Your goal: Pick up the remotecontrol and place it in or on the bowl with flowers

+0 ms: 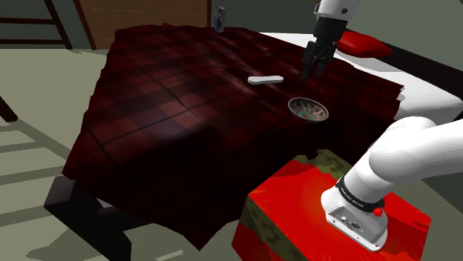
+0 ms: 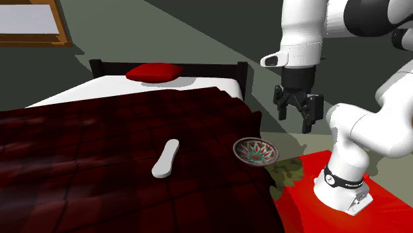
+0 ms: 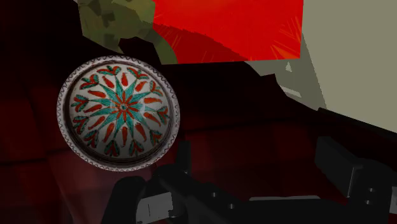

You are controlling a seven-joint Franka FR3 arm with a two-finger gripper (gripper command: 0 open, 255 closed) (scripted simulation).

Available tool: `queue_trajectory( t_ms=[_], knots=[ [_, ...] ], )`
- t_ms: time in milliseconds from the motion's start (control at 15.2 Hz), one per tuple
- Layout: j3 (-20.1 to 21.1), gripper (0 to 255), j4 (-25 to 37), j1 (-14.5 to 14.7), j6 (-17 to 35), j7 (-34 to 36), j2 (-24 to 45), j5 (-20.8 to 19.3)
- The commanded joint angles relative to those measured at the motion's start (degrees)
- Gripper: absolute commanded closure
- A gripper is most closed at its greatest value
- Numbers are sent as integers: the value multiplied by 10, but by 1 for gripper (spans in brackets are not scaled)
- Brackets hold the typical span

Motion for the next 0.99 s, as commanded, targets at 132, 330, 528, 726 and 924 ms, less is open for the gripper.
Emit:
queue_trajectory(
  t_ms=[132, 330, 528, 726, 924],
  knots=[
    [-26, 0, -4, 1, 21, -54, 18, -21],
    [-64, 0, -1, 3, 55, -134, 53, -50],
    [-102, 0, 11, 8, 90, -213, 97, -72],
    [-137, 0, 31, 14, 125, -291, 149, -86],
    [-169, 0, 60, 23, 159, -370, 208, -90]
  ],
)
